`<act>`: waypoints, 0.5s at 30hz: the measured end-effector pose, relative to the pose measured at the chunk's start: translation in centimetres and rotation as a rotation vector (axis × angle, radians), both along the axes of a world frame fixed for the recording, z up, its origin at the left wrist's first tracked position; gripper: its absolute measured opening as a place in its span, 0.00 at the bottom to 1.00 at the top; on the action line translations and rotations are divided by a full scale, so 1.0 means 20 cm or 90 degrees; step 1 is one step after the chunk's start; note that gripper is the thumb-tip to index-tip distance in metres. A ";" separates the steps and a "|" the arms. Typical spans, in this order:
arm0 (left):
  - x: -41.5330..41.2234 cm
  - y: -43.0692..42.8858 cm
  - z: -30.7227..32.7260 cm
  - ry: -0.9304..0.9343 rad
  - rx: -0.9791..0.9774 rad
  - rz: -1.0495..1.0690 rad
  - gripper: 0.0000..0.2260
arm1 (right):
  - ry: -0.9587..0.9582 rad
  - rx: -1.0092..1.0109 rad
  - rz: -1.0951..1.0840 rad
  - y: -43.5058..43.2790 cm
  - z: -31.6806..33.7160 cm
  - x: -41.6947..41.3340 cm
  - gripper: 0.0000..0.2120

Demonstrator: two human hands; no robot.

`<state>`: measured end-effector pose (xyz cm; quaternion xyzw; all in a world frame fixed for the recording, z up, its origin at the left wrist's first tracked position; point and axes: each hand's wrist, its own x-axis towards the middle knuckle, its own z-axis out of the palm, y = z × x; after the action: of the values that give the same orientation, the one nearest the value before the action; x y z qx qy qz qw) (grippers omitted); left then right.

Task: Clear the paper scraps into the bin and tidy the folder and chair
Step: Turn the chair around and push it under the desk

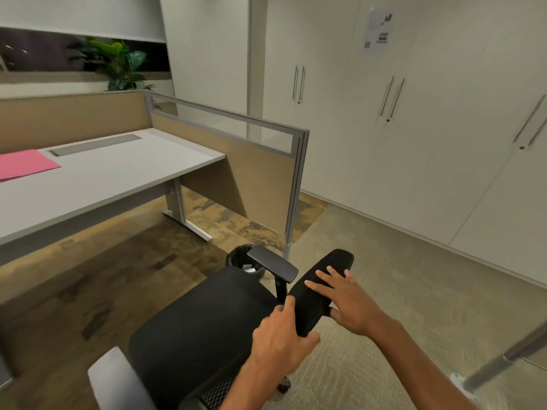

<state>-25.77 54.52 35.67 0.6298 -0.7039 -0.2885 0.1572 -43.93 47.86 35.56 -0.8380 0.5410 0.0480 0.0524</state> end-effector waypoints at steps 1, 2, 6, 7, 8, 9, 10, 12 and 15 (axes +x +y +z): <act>0.00 0.00 0.00 -0.007 -0.004 -0.005 0.26 | -0.003 0.010 0.033 -0.03 0.02 -0.01 0.31; 0.00 -0.01 0.00 -0.014 -0.006 -0.009 0.26 | -0.002 0.020 0.068 -0.07 0.03 -0.02 0.32; 0.00 -0.04 -0.01 -0.030 -0.007 -0.007 0.23 | 0.001 0.030 0.197 -0.21 0.03 -0.02 0.30; 0.00 -0.05 -0.01 -0.032 -0.009 -0.002 0.22 | 0.002 0.030 0.224 -0.24 0.03 -0.01 0.29; 0.00 -0.06 -0.01 -0.033 -0.010 0.005 0.21 | 0.006 0.030 0.250 -0.27 0.02 0.00 0.28; 0.00 -0.07 -0.01 -0.034 -0.008 0.013 0.21 | 0.013 0.030 0.273 -0.30 0.00 0.00 0.27; 0.00 -0.07 -0.01 -0.036 -0.003 0.018 0.20 | 0.021 0.028 0.295 -0.33 -0.01 0.00 0.26; -0.01 -0.09 -0.02 -0.038 0.008 0.023 0.21 | 0.026 0.022 0.329 -0.38 -0.03 -0.02 0.26; -0.03 -0.10 -0.02 -0.033 0.009 0.043 0.22 | 0.022 0.016 0.370 -0.42 -0.05 -0.03 0.27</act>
<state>-26.28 52.58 35.19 0.6613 -0.6842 -0.2714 0.1443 -44.52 39.43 34.56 -0.9563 0.2782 0.0816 0.0376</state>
